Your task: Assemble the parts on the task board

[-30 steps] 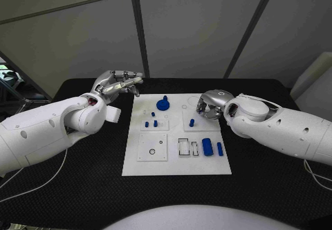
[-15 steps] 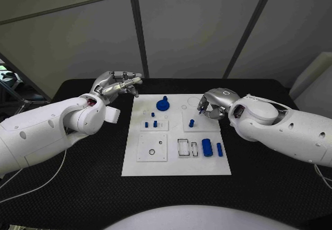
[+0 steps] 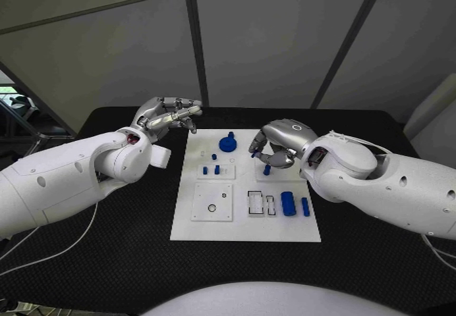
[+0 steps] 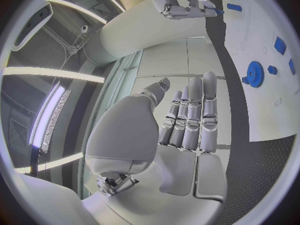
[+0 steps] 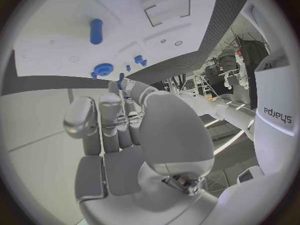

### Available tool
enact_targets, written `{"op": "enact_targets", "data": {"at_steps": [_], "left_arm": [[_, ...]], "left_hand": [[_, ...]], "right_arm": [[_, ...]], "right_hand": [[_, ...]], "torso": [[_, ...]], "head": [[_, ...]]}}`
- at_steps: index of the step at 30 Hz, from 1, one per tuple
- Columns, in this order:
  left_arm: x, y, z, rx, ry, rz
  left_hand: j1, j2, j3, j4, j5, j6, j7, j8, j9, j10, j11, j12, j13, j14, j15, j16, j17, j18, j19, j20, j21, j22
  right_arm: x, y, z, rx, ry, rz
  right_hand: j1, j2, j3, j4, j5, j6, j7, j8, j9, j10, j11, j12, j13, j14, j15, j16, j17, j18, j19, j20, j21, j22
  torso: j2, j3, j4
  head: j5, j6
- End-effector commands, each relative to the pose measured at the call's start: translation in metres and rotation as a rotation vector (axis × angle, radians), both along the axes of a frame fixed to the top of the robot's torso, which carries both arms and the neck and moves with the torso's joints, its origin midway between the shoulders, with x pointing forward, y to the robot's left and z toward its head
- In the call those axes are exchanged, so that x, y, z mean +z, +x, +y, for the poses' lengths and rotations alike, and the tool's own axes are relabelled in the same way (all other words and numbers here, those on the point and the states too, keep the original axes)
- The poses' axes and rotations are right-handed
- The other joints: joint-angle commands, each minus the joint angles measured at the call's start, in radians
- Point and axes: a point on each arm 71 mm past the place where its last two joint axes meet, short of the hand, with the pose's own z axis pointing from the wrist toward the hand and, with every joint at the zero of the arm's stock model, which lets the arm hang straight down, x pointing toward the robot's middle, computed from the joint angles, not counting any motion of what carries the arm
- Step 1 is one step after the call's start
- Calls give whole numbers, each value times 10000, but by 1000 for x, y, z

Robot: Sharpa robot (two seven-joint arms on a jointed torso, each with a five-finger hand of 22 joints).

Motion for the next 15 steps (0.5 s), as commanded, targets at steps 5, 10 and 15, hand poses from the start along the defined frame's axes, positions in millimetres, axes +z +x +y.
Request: {"op": "enact_targets", "data": {"at_steps": [5, 10, 15], "left_arm": [[1, 0, -4, -178, -121, -4], [1, 0, -7, -212, -139, 0], [1, 0, -8, -222, -153, -11]], "left_hand": [[-75, 21, -80, 2, -1, -89, 5, -66, -16, -97, 33, 59, -17, -38, 58, -49, -18, -191, 13, 29, -57, -27], [-68, 25, -89, -1, 0, -100, 8, -67, -17, -116, 36, 63, -18, -44, 61, -51, -23, -191, 11, 32, -65, -32], [-61, 27, -98, -4, 0, -107, 10, -67, -17, -132, 39, 67, -19, -49, 64, -53, -27, -191, 9, 34, -71, -36]], "right_arm": [[-1, -7, 27, 731, 447, 412], [-13, -12, 39, 1007, 471, 773], [-29, -18, 53, 1323, 320, 1186]], "right_hand": [[47, -78, -4, -60, 60, 16, 90, -37, 16, 156, -99, -62, 21, 200, -27, 46, 23, -104, 24, 19, 53, 8], [43, -82, -4, -64, 66, 14, 93, -39, 17, 154, -96, -67, 22, 199, -26, 49, 24, -102, 20, 21, 52, 5], [42, -83, -4, -65, 69, 14, 94, -40, 17, 154, -95, -69, 23, 200, -25, 58, 33, -103, 20, 21, 55, 8]], "torso": [[8, -13, 0], [7, -22, 19], [12, -12, 10]], "head": [[390, -103], [523, -169], [636, -221]]}}
